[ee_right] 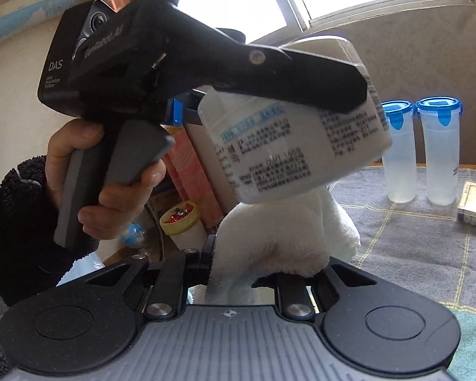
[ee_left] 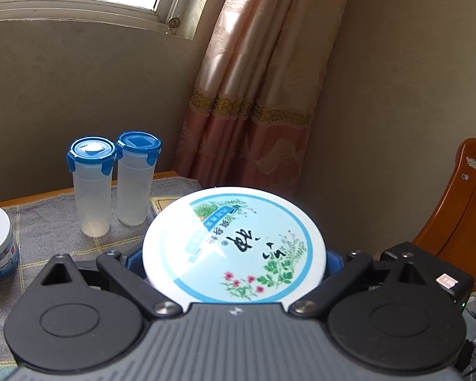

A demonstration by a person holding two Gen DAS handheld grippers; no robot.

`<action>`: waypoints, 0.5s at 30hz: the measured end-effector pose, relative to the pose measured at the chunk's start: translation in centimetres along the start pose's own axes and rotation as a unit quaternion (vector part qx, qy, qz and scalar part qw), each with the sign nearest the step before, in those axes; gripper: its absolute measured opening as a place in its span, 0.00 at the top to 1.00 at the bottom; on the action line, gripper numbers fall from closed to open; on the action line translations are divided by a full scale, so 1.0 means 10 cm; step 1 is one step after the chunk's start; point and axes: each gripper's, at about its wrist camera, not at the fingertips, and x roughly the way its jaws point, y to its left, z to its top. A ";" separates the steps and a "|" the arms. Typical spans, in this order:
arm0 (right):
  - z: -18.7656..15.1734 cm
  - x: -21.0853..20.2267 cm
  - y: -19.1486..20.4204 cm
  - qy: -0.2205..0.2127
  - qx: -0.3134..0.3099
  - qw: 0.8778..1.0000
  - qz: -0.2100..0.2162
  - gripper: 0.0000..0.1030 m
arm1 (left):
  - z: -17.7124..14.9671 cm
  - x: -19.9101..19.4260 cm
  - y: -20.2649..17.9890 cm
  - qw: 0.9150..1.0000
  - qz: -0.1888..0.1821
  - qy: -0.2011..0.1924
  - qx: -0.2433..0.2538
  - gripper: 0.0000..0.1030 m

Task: Clean container
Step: 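Rub the cloth across the tin bottom with the right tool while the left tool holds the tin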

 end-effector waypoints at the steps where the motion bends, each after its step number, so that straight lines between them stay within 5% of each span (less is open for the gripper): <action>1: 0.00 0.00 0.00 -0.001 0.000 1.000 0.001 0.79 | -0.01 0.00 0.00 1.000 -0.001 0.002 0.000 0.06; 15: 0.01 -0.16 -0.07 -0.014 0.006 1.000 -0.027 0.79 | -0.09 -0.06 0.05 1.000 0.009 0.021 0.000 0.06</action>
